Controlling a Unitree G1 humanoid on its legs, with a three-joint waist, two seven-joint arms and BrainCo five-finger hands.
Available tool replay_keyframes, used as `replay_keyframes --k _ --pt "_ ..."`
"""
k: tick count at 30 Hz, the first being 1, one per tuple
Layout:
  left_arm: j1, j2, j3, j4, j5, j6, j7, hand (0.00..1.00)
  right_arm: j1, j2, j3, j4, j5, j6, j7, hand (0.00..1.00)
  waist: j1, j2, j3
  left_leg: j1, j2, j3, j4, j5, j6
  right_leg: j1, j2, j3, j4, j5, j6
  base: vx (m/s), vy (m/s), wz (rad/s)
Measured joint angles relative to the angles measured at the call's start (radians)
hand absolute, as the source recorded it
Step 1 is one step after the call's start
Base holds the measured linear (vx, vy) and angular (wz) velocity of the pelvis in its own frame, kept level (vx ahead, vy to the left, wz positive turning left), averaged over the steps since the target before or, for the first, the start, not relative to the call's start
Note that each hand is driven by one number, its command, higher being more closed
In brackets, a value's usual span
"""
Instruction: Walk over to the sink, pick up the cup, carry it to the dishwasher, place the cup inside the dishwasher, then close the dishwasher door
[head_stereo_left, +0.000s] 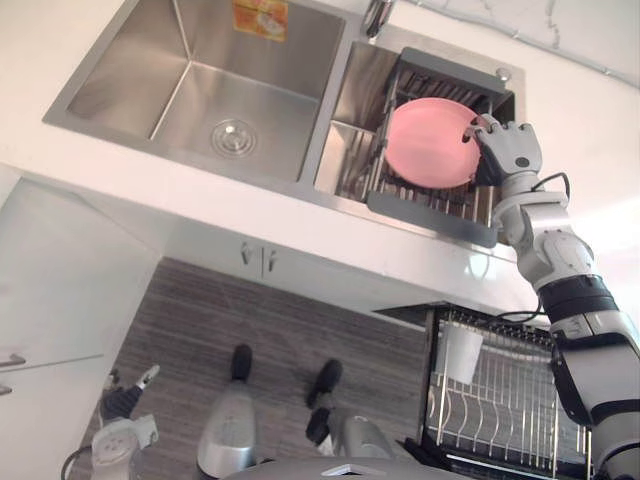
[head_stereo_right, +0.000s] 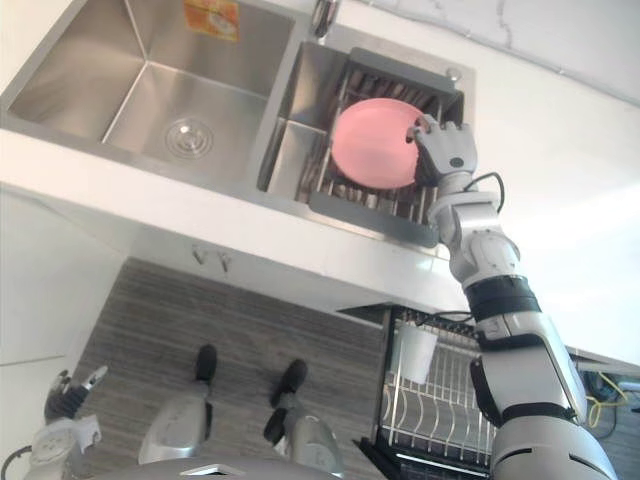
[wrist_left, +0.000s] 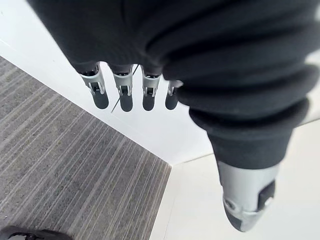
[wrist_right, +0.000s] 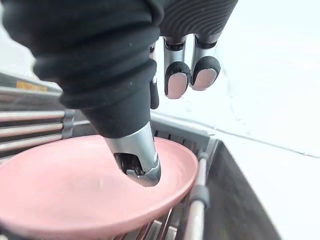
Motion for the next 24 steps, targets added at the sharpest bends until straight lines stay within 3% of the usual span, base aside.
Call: replay_keyframes --k 5,10,11,12,15,18,24 --pt "0.040 -0.021 -0.006 0.033 0.021 -0.017 0.007 0.00 0.082 0.002 -0.035 -0.026 0.046 -0.014 -0.034 1.00 -0.018 -0.005 -0.090 0.031 0.000 0.012 -0.020 -0.001 -0.001 0.018 0.001 0.012 0.000 -0.006 0.006 0.03 0.019 -0.07" --pt "0.065 -0.026 -0.006 0.051 0.038 -0.022 0.017 0.00 0.125 0.010 -0.048 -0.046 0.075 -0.042 -0.033 1.00 -0.035 -0.006 -0.113 0.062 0.000 0.016 -0.027 -0.002 -0.003 0.052 0.000 0.013 0.000 -0.010 0.009 -0.01 0.018 -0.03" --pt "0.071 -0.029 -0.006 0.060 0.039 -0.024 0.017 0.00 0.138 0.017 -0.065 -0.056 0.107 -0.056 -0.015 0.00 -0.039 -0.006 -0.128 0.062 0.000 0.017 -0.027 -0.004 -0.005 0.052 0.000 0.013 0.000 -0.014 0.009 0.00 0.000 0.00" --pt "0.073 -0.029 -0.006 0.067 0.039 -0.026 0.017 0.00 0.138 0.019 -0.065 -0.056 0.128 -0.065 0.004 0.00 -0.043 -0.005 -0.133 0.062 0.000 0.017 -0.027 -0.004 -0.006 0.052 0.000 0.013 0.000 -0.014 0.009 0.00 0.000 0.00" --pt "0.085 -0.030 -0.006 0.083 0.053 -0.028 0.017 0.00 0.152 0.020 -0.066 -0.054 0.248 -0.110 0.173 0.00 -0.053 -0.004 -0.149 0.072 0.000 0.016 -0.027 -0.005 -0.007 0.063 0.000 0.011 0.000 -0.014 0.009 0.00 0.000 0.00" --pt "0.087 -0.030 -0.006 0.083 0.058 -0.028 0.017 0.00 0.172 0.020 -0.063 -0.053 0.304 -0.146 0.278 0.00 -0.057 -0.001 -0.151 0.088 -0.001 0.010 -0.028 -0.005 -0.007 0.083 0.000 0.004 0.000 -0.015 0.009 0.00 0.011 0.04" --pt "0.098 -0.030 -0.003 0.083 0.078 -0.029 0.017 0.00 0.173 0.020 -0.061 -0.053 0.301 -0.200 0.338 0.00 -0.070 -0.002 -0.157 0.090 -0.001 0.001 -0.028 -0.003 -0.007 0.091 -0.002 -0.008 -0.001 -0.015 0.009 0.01 0.015 0.06"
